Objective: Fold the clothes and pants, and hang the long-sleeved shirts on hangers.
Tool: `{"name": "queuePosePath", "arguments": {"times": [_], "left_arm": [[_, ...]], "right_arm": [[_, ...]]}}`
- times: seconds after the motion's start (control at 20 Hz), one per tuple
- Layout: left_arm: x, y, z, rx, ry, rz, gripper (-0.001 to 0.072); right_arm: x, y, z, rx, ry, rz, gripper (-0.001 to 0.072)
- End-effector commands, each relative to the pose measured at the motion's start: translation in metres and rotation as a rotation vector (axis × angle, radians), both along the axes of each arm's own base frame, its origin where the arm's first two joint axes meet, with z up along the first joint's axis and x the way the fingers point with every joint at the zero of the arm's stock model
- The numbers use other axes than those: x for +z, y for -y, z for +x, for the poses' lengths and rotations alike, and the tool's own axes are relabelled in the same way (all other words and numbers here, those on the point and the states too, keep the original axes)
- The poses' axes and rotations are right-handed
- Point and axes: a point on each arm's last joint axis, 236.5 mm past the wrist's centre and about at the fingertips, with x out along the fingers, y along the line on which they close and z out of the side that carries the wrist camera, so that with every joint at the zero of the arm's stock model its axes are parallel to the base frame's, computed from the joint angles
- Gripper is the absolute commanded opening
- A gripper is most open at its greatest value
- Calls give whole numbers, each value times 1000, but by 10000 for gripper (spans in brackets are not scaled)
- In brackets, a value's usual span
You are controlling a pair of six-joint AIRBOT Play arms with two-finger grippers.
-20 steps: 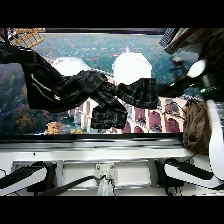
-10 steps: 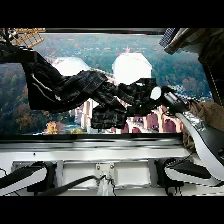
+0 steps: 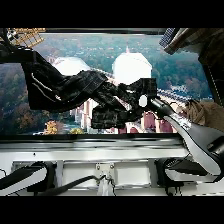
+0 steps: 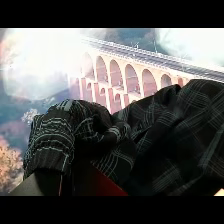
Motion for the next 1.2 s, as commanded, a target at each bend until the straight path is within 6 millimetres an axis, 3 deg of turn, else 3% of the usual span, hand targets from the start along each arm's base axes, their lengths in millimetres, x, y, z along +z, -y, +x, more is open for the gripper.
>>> {"name": "queuePosePath", "arguments": {"times": [0.0, 0.05, 0.1, 0.2, 0.35, 0.45, 0.6, 0.7, 0.8, 0.9, 1.0, 1.15], "left_arm": [[3, 1, -8, -1, -9, -8, 10], [5, 1, -14, 1, -20, -8, 10], [8, 0, -21, 3, -27, -8, 11], [23, -3, -40, 12, -24, 1, 10], [71, -15, -77, 62, 74, 7, 10], [112, -25, -108, 85, 178, 36, 10], [155, -42, -157, 132, 294, 86, 10], [170, -56, -184, 175, 328, 124, 10], [174, -65, -198, 204, 334, 148, 10], [171, -66, -198, 207, 319, 149, 10], [165, -66, -194, 208, 295, 151, 10], [159, -66, -187, 208, 274, 156, 10]], "right_arm": [[-1, -14, 11, 12, 70, 13, 97], [3, -13, 15, 20, 96, 9, 17], [9, -6, 22, 36, 135, -13, 16], [34, 26, 42, 51, 260, -99, 15], [106, 112, 79, -82, 498, -244, 15], [159, 172, 89, -215, 649, -303, 15], [229, 251, 84, -445, 823, -361, 15], [271, 288, 78, -549, 931, -399, 15], [301, 314, 73, -597, 994, -447, 15], [321, 326, 71, -622, 1032, -470, 15], [328, 328, 69, -626, 1043, -476, 15], [318, 326, 56, -585, 978, -501, 16]]}}
